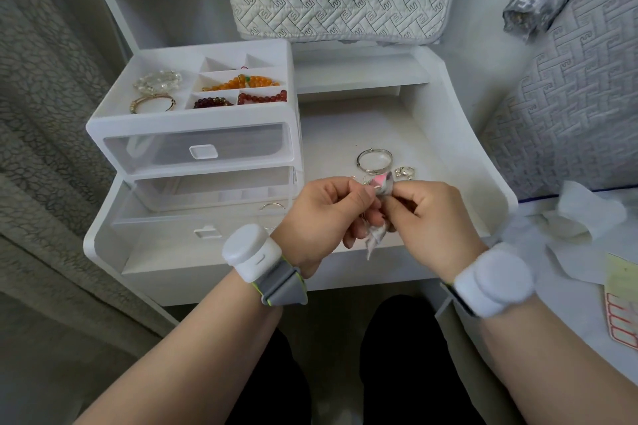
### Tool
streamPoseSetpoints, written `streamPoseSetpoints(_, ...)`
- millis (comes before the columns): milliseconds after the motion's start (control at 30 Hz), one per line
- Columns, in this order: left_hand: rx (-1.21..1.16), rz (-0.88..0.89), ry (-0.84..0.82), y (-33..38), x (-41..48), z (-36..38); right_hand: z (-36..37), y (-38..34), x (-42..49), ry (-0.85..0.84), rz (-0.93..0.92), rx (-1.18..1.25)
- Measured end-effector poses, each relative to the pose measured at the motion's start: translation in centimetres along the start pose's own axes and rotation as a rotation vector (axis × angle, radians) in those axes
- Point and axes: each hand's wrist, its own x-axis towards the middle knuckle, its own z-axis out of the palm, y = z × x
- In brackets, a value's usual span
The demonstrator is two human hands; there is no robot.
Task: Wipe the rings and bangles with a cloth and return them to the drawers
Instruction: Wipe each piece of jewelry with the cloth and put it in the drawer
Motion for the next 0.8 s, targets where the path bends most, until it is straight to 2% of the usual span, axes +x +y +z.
streamPoseSetpoints(67, 0.001, -0.029, 0.011, 0.3, 0.0, 0.2, 0.2, -0.2, 0.1, 0.083, -0.146, -0.181)
streamPoseSetpoints(167, -0.002, -0.036, 0.027, 0.6, -0.1, 0.2, 0.6, -0.7, 0.0, 0.128, -0.255, -0.28)
streamPoseSetpoints(400, 0.087, 0.026, 0.004, 0.9, -0.3, 0.0, 0.8, -0.5, 0.4, 0.2, -0.354, -0.295)
streamPoseSetpoints(500, 0.08, 0.09, 0.037, 0.6, -0.5, 0.2, 1.2, -0.4, 0.5, 0.184, -0.236, -0.181)
streamPoseSetpoints(567, 0.061, 0.119, 0.053, 0.5, -0.5, 0.3, 1.4, -0.6, 0.3, 0.136, -0.065, 0.027)
streamPoseSetpoints(700, 0.033, 0.151, 0.058, 0.4, -0.9, 0.0, 1.6, -1.6, -0.1, -0.068, 0.295, 0.536)
streamPoseSetpoints(767, 0.02, 0.144, 0.055, 0.4, -0.9, -0.2, 1.5, -1.6, -0.1, -0.144, 0.391, 0.708)
streamPoseSetpoints(800, 0.007, 0.126, 0.044, 0.5, -0.9, -0.3, 1.3, -1.4, 0.0, -0.166, 0.391, 0.691)
